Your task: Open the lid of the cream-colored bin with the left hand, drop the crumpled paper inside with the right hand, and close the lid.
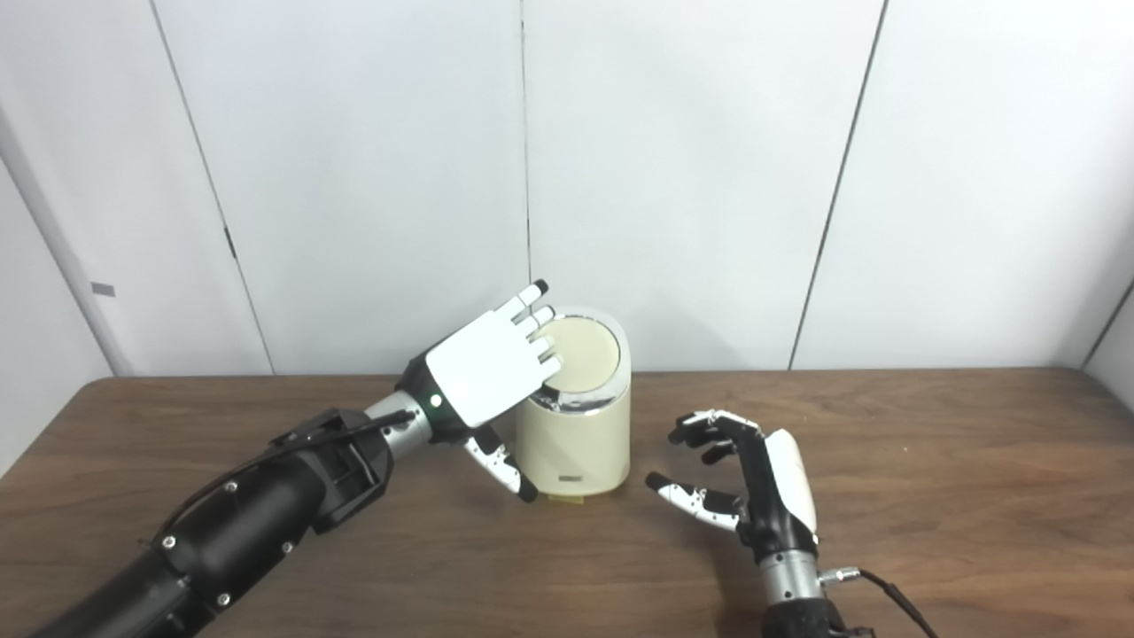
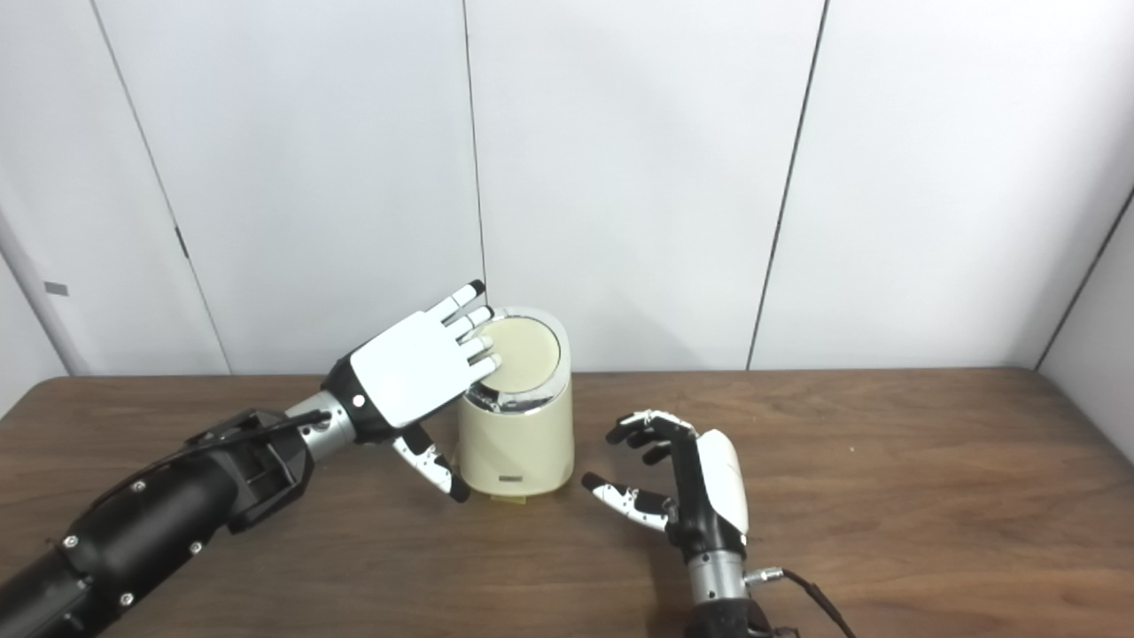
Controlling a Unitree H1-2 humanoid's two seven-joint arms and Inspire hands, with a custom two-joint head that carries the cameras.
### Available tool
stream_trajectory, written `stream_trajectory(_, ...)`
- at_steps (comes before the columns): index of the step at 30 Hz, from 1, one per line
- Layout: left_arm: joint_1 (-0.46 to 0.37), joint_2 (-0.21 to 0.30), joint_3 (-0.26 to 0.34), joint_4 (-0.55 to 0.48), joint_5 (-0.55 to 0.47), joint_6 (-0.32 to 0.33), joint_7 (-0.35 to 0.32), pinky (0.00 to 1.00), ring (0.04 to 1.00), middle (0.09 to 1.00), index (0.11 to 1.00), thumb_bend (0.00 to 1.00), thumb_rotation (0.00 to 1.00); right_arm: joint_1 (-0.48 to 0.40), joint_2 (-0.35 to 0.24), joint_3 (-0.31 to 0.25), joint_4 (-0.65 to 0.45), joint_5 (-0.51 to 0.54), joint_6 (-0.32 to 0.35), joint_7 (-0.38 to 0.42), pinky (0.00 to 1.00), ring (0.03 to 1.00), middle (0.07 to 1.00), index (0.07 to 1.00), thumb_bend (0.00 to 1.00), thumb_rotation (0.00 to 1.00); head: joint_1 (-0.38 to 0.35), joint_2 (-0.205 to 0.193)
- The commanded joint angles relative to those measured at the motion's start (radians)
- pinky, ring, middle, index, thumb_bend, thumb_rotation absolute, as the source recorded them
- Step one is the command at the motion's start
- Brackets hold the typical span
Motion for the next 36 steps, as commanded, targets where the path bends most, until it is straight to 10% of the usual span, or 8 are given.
stream_trajectory(1,0.058,0.021,-0.044,0.055,0.007,-0.049,-0.102,1.00,0.892,0.782,0.766,1.00,0.93,0.031,0.013,0.004,0.023,0.006,-0.018,-0.005,0.50,0.605,0.659,0.495,0.49,0.15,-0.001,0.001)
stream_trajectory(36,0.087,-0.131,0.246,-0.089,0.015,0.256,-0.181,1.00,0.977,0.929,0.937,0.90,0.97,0.035,-0.006,0.007,0.040,0.014,-0.031,-0.001,0.44,0.561,0.657,0.496,0.49,0.15,0.011,-0.013)
